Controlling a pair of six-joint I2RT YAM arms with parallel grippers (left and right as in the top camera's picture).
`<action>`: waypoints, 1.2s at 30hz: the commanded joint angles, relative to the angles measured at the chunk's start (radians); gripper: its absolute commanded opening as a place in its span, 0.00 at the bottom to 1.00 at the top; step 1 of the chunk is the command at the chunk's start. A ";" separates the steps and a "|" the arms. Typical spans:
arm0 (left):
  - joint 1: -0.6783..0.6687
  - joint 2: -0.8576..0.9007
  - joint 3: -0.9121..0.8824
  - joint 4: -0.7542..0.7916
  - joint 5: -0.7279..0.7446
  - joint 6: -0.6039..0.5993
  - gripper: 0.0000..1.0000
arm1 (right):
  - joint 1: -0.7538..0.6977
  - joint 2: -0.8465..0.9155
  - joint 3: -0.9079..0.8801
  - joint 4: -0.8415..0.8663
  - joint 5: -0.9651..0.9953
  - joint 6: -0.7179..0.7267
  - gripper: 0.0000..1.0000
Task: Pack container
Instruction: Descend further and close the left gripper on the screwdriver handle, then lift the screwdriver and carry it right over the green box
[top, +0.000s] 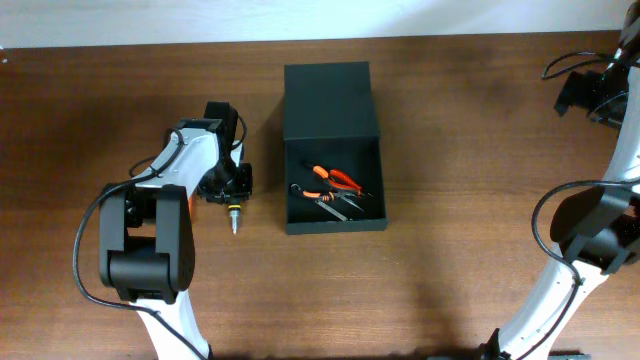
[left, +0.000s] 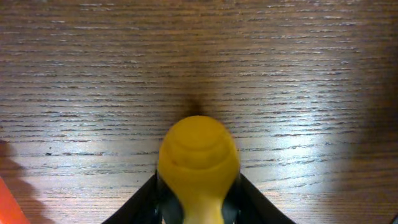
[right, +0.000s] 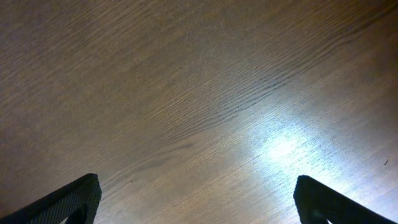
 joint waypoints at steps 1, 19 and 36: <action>0.003 0.013 -0.016 0.003 0.004 0.002 0.34 | -0.007 -0.024 -0.003 0.000 0.016 -0.005 0.99; 0.003 0.013 -0.016 0.002 0.005 0.002 0.24 | -0.007 -0.024 -0.003 0.000 0.016 -0.005 0.99; 0.003 0.013 0.087 -0.077 0.005 0.002 0.13 | -0.007 -0.024 -0.003 0.000 0.016 -0.005 0.99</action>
